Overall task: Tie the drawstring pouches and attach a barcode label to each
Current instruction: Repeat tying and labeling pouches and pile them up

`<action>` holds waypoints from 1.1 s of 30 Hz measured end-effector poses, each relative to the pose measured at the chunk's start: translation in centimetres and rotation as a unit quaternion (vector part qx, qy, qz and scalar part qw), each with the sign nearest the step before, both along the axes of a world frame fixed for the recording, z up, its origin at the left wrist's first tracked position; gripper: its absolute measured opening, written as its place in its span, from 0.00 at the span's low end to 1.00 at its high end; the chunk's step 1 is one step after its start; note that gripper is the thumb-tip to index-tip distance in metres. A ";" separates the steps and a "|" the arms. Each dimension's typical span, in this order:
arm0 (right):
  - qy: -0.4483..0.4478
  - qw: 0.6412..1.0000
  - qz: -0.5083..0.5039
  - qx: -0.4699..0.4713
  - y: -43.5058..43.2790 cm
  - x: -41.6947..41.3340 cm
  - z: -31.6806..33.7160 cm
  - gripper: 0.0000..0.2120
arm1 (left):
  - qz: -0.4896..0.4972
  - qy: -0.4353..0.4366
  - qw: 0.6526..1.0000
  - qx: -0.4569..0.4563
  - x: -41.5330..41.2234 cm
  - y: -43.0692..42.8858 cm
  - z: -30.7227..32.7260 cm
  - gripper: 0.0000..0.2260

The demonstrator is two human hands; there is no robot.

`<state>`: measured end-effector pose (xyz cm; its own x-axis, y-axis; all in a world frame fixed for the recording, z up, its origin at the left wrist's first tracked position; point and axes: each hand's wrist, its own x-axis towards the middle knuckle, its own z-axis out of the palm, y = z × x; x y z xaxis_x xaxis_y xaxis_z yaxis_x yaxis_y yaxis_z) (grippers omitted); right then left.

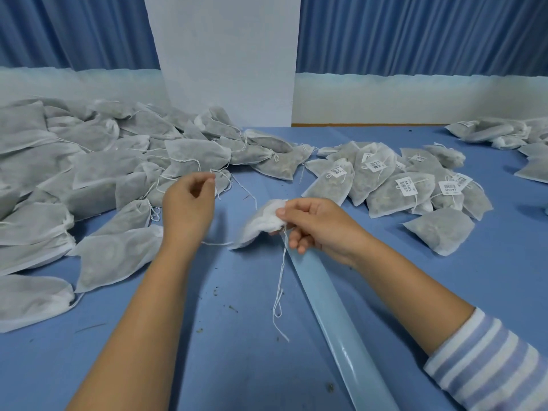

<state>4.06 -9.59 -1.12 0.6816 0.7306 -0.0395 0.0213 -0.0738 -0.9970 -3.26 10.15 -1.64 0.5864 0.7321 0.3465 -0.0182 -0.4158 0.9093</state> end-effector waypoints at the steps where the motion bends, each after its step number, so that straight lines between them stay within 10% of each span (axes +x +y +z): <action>1: 0.004 1.000 -0.003 0.002 0.0 0.0 0.0 0.05 | -0.033 -0.012 0.999 0.024 -0.1 -0.5 0.3 0.06; 9: 0.052 0.996 0.058 0.045 -0.1 -0.2 0.0 0.06 | -0.318 0.052 0.926 0.199 -0.8 -4.2 0.5 0.24; 15: 0.002 0.998 0.055 0.037 -0.7 0.3 0.1 0.09 | -0.264 0.103 0.923 0.261 -0.5 -3.8 0.2 0.22; 24: -0.176 0.975 0.033 -0.133 -2.1 1.2 0.8 0.05 | -0.231 0.083 0.945 0.218 -1.3 -1.4 1.0 0.06; 33: -0.332 0.928 -0.169 0.007 -1.7 2.2 -0.3 0.04 | -0.345 0.214 0.907 0.108 -2.4 -2.6 2.4 0.10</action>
